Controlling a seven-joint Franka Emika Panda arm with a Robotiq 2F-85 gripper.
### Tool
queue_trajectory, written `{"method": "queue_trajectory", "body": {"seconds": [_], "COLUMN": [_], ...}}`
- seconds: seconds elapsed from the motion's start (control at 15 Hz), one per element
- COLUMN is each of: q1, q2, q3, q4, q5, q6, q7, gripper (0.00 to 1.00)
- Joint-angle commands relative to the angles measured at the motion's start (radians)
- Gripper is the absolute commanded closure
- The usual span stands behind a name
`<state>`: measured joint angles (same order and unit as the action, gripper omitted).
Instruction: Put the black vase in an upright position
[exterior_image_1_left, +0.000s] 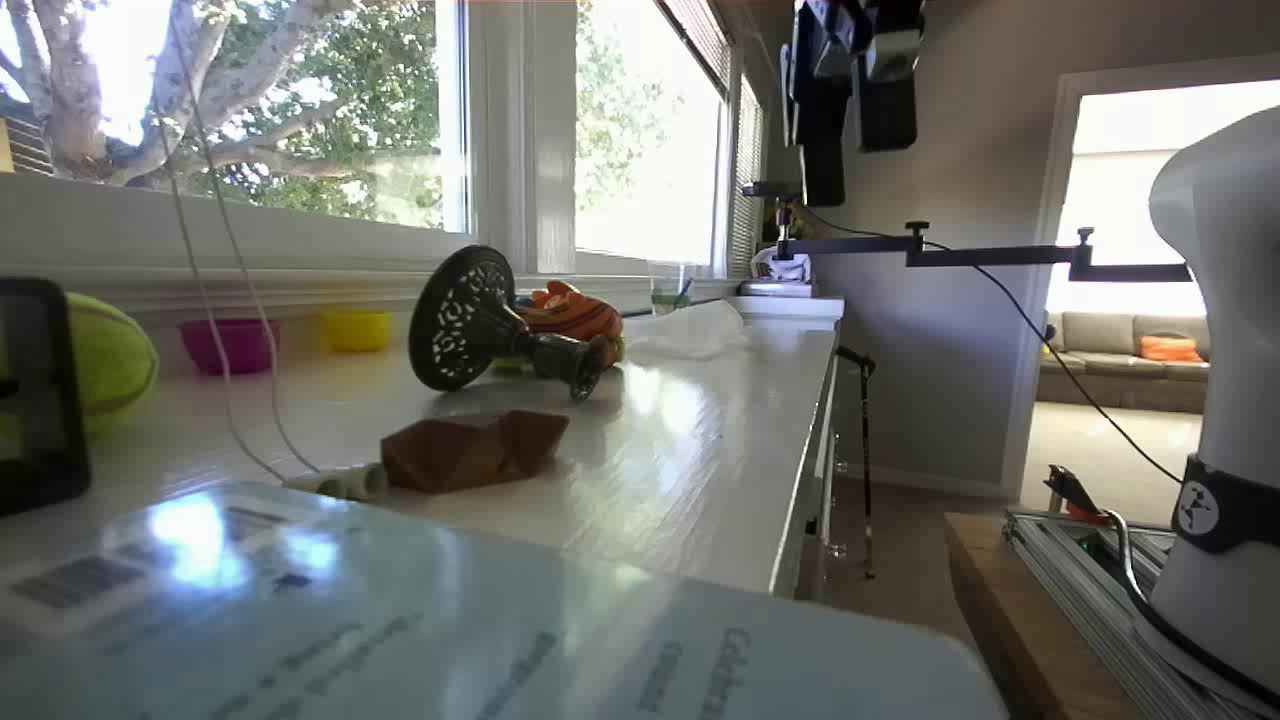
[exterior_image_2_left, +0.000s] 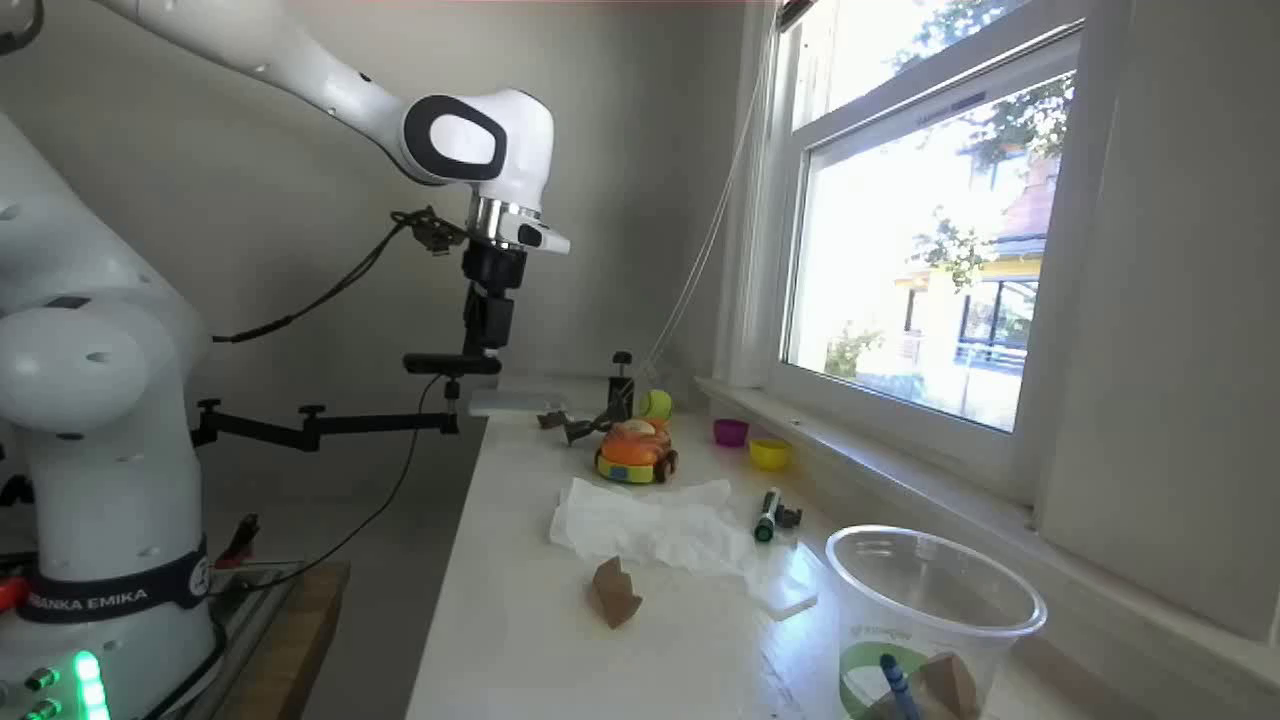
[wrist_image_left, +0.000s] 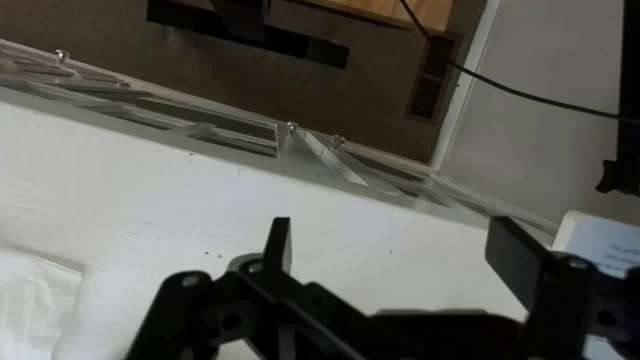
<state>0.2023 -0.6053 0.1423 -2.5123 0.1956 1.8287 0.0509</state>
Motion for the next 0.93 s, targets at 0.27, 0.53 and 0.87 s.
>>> {"method": "queue_trajectory", "body": {"seconds": [0.27, 0.53, 0.87], "q1": [-0.007, -0.007, -0.030], "q2": [0.000, 0.000, -0.007], "q3": [0.006, 0.006, 0.030], "q4": [0.002, 0.002, -0.037], "q5": [0.003, 0.003, -0.004], "q6": [-0.002, -0.002, 0.146], "q7": [-0.003, -0.003, 0.053], "gripper": [0.00, 0.00, 0.00]}}
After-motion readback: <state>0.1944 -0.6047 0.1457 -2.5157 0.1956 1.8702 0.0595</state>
